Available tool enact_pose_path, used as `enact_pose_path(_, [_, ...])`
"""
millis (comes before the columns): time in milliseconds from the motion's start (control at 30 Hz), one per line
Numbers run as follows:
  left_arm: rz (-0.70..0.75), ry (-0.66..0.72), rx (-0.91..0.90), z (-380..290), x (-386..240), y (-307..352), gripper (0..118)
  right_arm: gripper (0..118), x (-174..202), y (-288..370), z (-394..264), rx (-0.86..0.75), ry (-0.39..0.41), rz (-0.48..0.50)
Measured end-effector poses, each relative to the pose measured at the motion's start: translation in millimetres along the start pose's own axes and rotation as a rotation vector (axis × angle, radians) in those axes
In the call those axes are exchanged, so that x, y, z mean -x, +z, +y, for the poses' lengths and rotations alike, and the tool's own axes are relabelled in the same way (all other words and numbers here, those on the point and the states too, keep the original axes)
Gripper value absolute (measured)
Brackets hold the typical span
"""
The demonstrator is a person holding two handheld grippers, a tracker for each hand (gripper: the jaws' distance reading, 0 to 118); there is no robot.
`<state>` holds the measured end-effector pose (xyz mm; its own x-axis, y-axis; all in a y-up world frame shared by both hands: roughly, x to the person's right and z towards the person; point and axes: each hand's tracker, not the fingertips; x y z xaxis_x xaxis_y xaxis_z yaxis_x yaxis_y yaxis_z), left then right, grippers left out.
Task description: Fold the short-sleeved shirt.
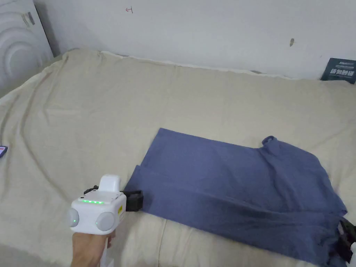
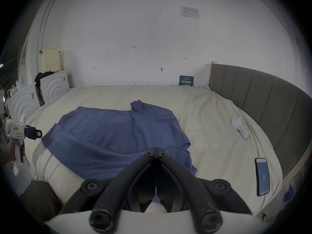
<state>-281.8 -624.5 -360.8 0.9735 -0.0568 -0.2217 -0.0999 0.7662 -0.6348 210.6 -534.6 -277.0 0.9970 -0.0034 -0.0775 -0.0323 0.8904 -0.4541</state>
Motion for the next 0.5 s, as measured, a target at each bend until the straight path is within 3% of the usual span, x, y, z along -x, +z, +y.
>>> enact_pose_path(33, [0.0,0.005,0.011,-4,-2,-2,111,0,-2,0,0,0.004,-0.001,0.0])
enact_pose_path(67, [-0.002,0.026,0.033,-4,0,-6,90,0,-4,1,-1,0.01,0.0,0.006])
enact_pose_path(100, [-0.027,0.041,0.065,-6,0,-8,34,0,-6,1,-2,0.019,-0.003,0.013])
enact_pose_path(133, [-0.004,0.051,0.076,-8,0,-11,3,0,-8,1,-4,0.027,-0.002,0.007])
enact_pose_path(200, [-0.013,0.027,0.098,-16,-8,-7,3,0,-11,2,-8,0.041,0.002,-0.012])
enact_pose_path(267, [-0.127,0.022,0.099,-17,-17,9,3,0,-16,0,-12,0.057,-0.011,-0.012])
enact_pose_path(433, [-0.06,0.044,0.049,-15,-21,22,3,0,-25,-6,-22,0.095,0.015,-0.063])
enact_pose_path(467, [-0.05,0.049,0.032,-14,-19,25,3,9,-26,-5,-25,0.089,0.016,-0.074])
enact_pose_path(500, [-0.034,0.045,0.022,-14,-17,27,3,45,-28,-6,-29,0.094,0.004,-0.092])
